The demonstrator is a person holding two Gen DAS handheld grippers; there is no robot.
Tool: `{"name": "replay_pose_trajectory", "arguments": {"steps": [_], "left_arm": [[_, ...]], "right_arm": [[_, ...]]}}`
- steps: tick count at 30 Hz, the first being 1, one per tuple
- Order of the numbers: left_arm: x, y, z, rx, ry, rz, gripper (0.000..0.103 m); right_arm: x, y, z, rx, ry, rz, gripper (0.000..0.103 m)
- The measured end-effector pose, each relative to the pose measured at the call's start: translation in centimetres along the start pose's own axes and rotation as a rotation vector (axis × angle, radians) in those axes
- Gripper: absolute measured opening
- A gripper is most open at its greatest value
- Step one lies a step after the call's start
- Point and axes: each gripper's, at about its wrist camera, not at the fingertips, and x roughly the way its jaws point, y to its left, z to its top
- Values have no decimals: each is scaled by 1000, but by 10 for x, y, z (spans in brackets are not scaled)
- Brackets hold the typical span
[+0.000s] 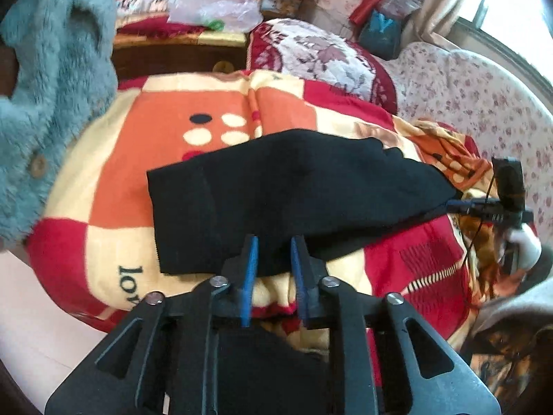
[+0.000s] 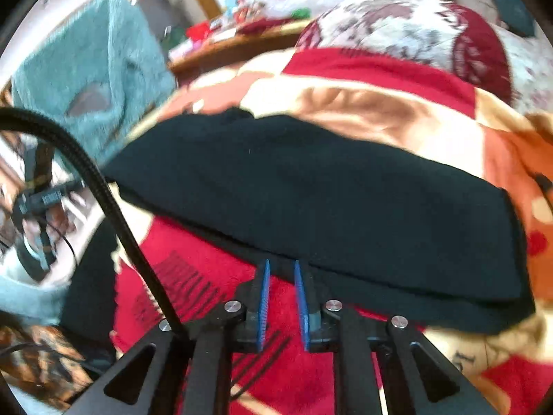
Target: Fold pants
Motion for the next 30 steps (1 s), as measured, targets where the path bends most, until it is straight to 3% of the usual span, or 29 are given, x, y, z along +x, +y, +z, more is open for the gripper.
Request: {"name": "replay_pose_trajectory", "arguments": {"steps": [4,7,10,12,16,19,22,27,30], "left_arm": [[-12,-8,0,31,-14,26,22],[-11,-8,3,-16,-8,-10,23],[-6,-12,4,-81,12,-54,50],[-3,-15,4,-141,20,-86,51],[4,-6,-2,-304,16,-56,51],[9,11,-10,-487,-11,-66,54],[18,19,-13,-580,-26,-52,54],[26,22,-11,-644,-48,-25,54],[23,17,-9,-640,-70,-2,54]], "right_arm": [[-20,-13,-6,131,-82,91,18],[-21,-7,-4,164,-101,137,22],[-20,7,1,135,-103,120,32],[-20,9,2,146,-114,138,42],[-9,11,0,197,-117,205,43],[-1,12,-4,209,-104,207,43],[4,6,-11,257,-103,219,43],[13,10,-11,274,-93,224,44],[20,29,0,184,-89,163,45]]}}
